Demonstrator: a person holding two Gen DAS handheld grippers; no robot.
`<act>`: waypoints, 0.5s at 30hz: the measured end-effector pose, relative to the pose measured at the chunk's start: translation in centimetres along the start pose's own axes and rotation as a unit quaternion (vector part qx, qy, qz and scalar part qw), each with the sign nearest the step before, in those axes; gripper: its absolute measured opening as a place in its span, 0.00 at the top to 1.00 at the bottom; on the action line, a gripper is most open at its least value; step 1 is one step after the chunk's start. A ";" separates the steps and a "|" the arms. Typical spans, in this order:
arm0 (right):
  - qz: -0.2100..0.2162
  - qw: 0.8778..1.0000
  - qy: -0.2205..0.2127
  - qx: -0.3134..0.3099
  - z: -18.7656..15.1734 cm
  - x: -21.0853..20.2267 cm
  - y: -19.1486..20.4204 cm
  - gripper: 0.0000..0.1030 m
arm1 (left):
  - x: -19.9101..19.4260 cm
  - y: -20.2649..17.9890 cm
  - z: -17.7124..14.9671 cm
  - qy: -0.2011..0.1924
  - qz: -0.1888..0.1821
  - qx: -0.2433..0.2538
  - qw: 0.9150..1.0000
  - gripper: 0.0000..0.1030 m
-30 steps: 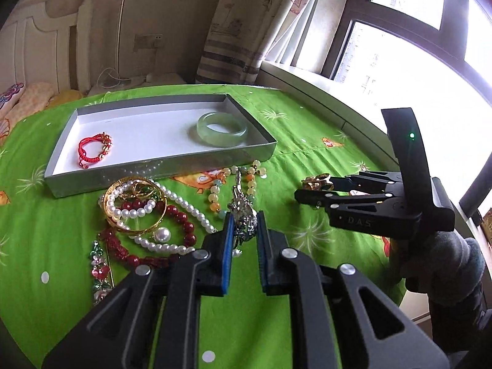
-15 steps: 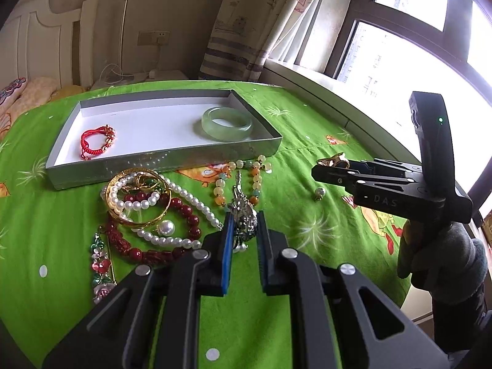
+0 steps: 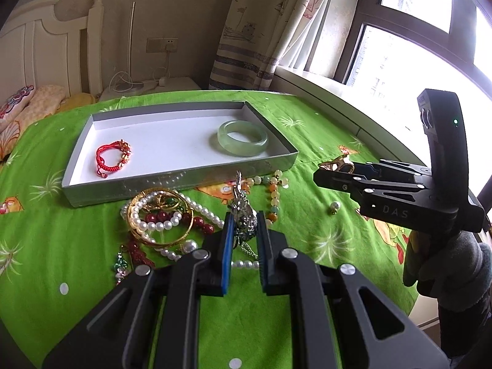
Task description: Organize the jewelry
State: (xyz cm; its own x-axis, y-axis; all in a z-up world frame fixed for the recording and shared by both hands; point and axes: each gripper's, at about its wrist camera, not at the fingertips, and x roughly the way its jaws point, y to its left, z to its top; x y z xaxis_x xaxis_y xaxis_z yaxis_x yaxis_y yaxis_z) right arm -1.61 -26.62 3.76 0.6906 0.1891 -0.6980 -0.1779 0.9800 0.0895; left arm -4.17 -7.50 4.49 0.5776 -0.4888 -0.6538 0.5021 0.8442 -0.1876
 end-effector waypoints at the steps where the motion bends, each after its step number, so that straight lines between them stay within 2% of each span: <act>1: 0.001 1.000 -0.002 -0.003 0.3 0.1 0.2 0.60 | 0.0 0.1 0.2 -0.001 0.003 0.001 1.000 0.87; 15: 0.042 0.998 -0.022 -0.037 4.8 3.1 3.9 0.60 | 1.8 3.9 4.7 -0.004 0.067 -0.001 0.998 0.87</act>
State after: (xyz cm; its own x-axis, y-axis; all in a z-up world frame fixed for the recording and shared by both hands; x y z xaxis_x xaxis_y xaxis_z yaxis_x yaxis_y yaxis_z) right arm 3.15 -21.89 5.36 0.7015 0.2748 -0.6576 -0.2869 0.9535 0.0925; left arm 1.82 -6.14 6.00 0.6446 -0.3741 -0.6668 0.4197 0.9021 -0.1004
